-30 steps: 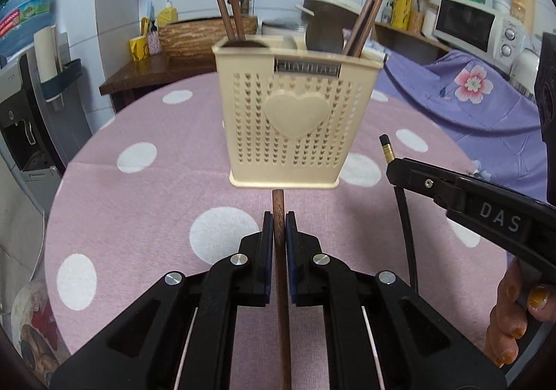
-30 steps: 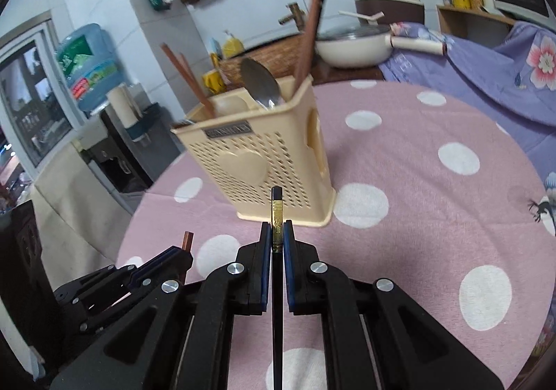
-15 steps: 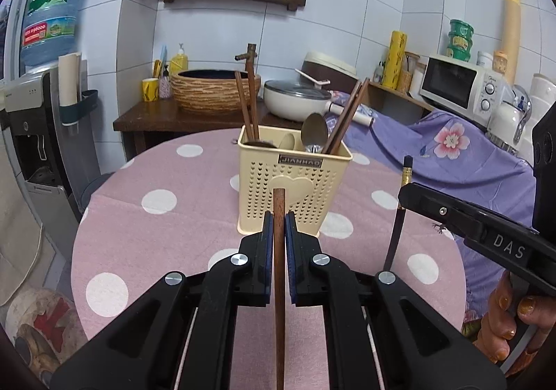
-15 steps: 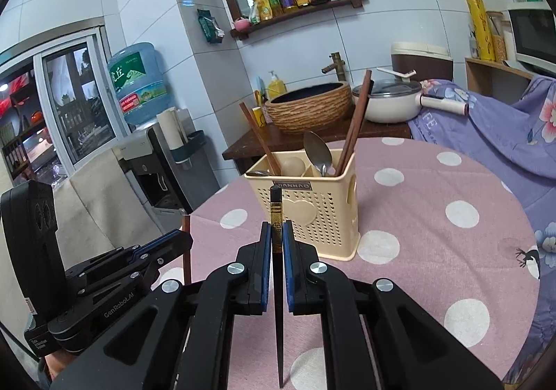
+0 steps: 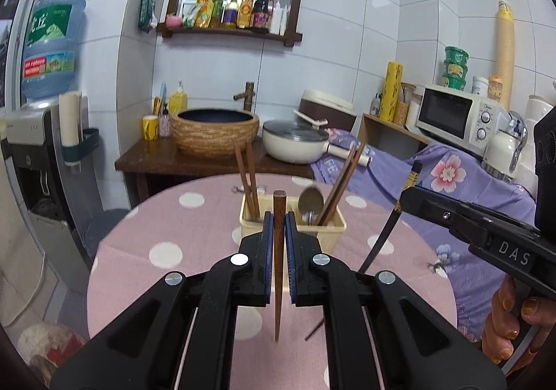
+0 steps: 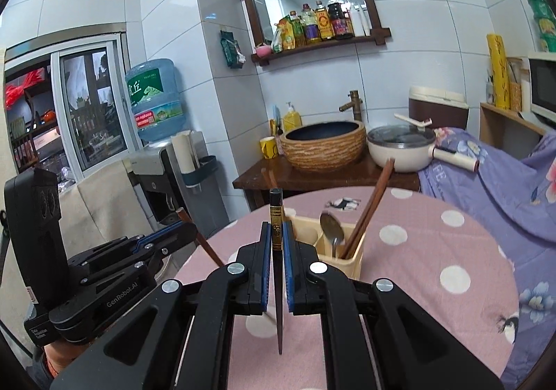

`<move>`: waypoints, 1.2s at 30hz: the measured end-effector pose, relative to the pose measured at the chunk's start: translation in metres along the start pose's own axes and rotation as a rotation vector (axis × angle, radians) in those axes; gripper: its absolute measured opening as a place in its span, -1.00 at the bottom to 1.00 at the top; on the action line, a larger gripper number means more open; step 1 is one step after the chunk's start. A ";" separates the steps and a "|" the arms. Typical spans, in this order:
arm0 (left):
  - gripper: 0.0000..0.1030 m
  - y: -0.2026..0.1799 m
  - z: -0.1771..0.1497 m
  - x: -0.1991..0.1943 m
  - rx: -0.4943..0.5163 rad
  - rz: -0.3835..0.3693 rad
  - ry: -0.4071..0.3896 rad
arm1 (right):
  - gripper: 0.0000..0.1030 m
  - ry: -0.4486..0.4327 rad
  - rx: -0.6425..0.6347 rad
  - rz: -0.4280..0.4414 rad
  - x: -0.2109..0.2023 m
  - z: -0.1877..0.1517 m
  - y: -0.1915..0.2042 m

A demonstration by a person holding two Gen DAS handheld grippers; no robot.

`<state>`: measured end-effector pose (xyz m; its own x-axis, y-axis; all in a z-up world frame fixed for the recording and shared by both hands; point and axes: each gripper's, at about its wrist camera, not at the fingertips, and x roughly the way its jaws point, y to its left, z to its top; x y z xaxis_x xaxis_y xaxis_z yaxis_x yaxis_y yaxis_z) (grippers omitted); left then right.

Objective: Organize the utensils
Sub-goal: 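Lift both chopsticks and carry them over the caddy with both grippers, then open the left gripper to drop its chopstick into the caddy while the right gripper drops the black chopstick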

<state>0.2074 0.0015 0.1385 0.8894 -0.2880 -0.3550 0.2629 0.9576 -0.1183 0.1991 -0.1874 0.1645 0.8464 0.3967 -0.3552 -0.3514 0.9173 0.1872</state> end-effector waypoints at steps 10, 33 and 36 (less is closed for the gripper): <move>-0.86 -0.004 0.099 0.003 0.023 -0.009 -0.089 | -0.87 -0.045 -0.012 -0.023 0.000 0.076 -0.008; -0.86 -0.002 0.123 0.105 0.030 0.076 -0.017 | -0.87 0.008 -0.052 -0.134 0.084 0.065 -0.035; -0.86 0.007 0.105 0.121 0.006 0.080 0.026 | -0.87 0.040 -0.043 -0.140 0.094 0.052 -0.038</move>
<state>0.3563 -0.0257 0.1916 0.8975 -0.2108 -0.3874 0.1936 0.9775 -0.0834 0.3125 -0.1871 0.1714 0.8718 0.2652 -0.4119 -0.2486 0.9640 0.0946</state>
